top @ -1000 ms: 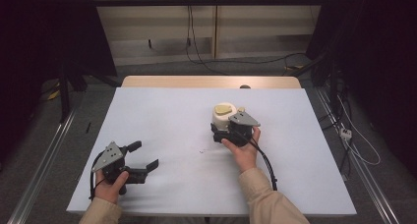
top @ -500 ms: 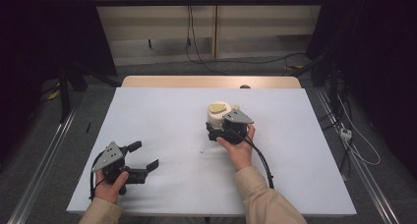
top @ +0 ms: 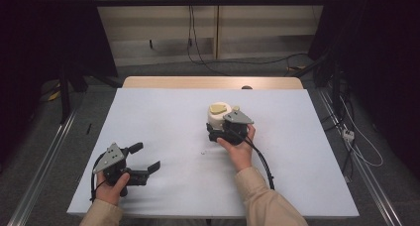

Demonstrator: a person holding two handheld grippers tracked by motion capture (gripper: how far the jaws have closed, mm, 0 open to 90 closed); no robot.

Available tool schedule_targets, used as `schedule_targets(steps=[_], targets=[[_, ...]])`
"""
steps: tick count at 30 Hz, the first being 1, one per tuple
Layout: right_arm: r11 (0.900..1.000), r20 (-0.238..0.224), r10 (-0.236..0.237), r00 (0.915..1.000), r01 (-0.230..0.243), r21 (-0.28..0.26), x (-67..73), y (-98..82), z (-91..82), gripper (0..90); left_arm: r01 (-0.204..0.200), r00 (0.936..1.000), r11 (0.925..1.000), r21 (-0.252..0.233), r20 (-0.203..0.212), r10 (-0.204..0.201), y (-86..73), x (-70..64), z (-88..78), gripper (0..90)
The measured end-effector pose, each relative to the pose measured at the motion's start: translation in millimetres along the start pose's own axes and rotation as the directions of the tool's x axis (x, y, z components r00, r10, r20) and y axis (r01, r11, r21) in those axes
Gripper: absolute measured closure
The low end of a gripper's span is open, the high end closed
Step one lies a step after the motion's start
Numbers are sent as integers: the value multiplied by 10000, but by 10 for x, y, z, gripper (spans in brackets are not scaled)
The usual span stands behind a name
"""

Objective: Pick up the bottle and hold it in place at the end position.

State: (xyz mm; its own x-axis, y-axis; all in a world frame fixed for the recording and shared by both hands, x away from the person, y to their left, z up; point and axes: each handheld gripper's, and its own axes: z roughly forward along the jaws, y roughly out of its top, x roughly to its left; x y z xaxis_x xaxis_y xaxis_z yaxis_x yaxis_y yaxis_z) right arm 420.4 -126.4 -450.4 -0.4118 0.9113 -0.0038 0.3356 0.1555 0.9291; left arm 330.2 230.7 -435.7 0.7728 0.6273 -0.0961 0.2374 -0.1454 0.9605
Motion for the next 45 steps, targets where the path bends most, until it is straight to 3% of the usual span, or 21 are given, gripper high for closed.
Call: schedule_targets(steps=[13, 32, 45], targets=[[9999, -9, 153, 9999, -153, -18, 2, -15, 43, 55, 132, 9999, 9999, 3, 48, -132, -6, -10, 12, 42], [9996, -282, -277, 9992, 278, 38, 115, 37, 133, 55, 109, 9999, 9999, -11, 86, -109, -5, -3, 7, 42], [9999, -391, -92, 9992, 95, 76, 87, 31, 131, 54, 146, 9999, 9999, 5, 66, -146, -6, -13, 11, 42]])
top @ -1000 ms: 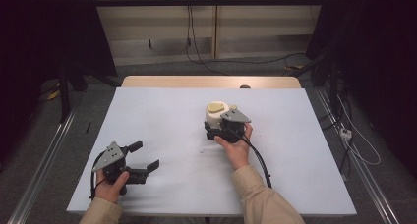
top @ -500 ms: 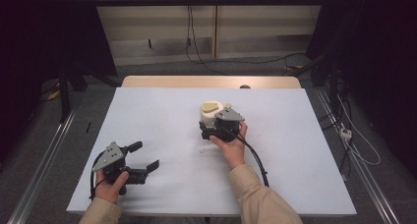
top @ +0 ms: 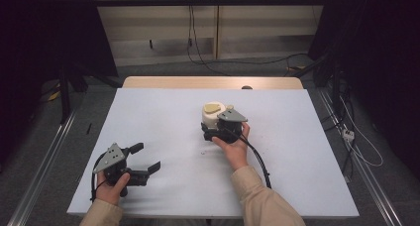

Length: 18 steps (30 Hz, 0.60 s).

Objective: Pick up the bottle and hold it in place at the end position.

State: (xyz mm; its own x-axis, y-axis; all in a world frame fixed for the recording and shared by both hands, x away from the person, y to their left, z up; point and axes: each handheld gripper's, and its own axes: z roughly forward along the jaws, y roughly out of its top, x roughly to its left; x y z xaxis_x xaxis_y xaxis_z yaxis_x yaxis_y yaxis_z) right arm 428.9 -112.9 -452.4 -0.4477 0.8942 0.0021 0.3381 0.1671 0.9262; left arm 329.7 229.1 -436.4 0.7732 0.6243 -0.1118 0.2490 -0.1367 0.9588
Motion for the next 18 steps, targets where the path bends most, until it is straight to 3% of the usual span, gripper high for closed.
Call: schedule_targets(steps=[10, 13, 18], targets=[[9992, -175, 326, 9993, -322, 255, -52, -6, -19, 53, -76, 10000, 10000, 20, 41, 75, 1, 6, 7, 42], [9994, -204, 78, 9998, -71, 324, -43, -4, -17, 52, -78, 10000, 10000, -2, 43, 78, 3, 9, 14, 42], [9989, -311, 156, 9994, -141, 451, -65, -10, -32, 52, -53, 10000, 10000, 30, 39, 53, 1, 7, 22, 42]])
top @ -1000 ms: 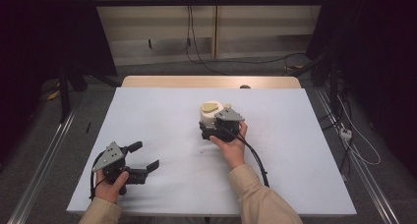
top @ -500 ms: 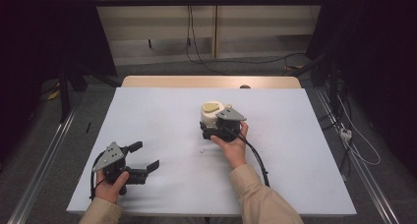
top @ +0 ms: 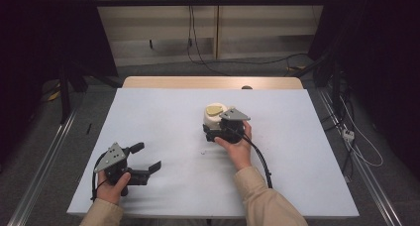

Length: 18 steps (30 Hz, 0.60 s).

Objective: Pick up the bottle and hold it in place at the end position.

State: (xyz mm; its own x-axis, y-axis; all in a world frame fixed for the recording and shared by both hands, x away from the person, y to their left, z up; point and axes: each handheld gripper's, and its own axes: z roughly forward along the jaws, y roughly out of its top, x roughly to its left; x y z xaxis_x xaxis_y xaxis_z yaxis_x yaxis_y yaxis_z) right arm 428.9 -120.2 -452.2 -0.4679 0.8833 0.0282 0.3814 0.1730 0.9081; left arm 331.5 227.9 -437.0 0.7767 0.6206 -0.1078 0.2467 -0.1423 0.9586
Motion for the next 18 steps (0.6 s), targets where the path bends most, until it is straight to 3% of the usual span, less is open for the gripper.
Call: schedule_targets(steps=[9, 15, 18], targets=[[10000, 15, -24, 10000, 24, 18, 4, -2, 1, 53, 113, 9999, 9999, -72, -4, -113, -7, 6, 23, 42], [10000, -5, -48, 10000, 48, 32, 1, -3, 1, 53, -128, 9999, 9997, 209, -45, 129, -19, 17, 53, 42], [10000, -39, -47, 10000, 47, 20, -5, -6, 4, 53, 78, 10000, 9998, 190, 18, -78, -11, 16, 87, 40]])
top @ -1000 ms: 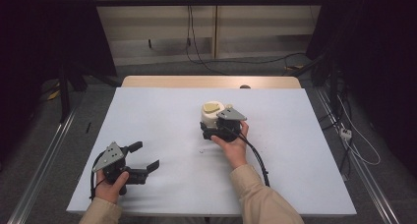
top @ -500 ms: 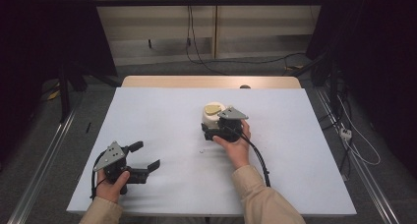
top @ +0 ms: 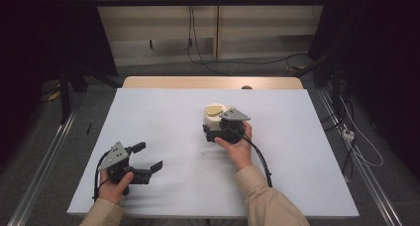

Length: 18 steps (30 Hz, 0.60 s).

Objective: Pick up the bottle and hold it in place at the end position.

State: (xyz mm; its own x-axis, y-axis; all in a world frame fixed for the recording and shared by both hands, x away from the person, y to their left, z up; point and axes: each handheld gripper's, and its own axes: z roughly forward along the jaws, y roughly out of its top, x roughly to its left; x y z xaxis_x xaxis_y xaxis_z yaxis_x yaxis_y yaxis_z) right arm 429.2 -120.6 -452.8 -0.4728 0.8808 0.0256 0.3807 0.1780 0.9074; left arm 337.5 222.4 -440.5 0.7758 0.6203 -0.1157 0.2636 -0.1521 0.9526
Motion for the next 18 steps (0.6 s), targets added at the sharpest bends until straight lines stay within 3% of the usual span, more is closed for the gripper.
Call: schedule_targets(steps=[4, 11, 18], targets=[[10000, -80, 17, 10000, -17, -15, -8, -4, 0, 53, 72, 9998, 9997, 223, -213, -67, 70, -22, 102, 39], [10000, -153, 15, 9999, -15, 7, -17, -5, -1, 53, 192, 9997, 9985, 506, 115, -198, 181, -101, 313, 41], [10000, -221, 40, 9997, -40, 18, -25, -6, -1, 52, 298, 9995, 9982, 516, 40, -300, 282, -156, 458, 40]])
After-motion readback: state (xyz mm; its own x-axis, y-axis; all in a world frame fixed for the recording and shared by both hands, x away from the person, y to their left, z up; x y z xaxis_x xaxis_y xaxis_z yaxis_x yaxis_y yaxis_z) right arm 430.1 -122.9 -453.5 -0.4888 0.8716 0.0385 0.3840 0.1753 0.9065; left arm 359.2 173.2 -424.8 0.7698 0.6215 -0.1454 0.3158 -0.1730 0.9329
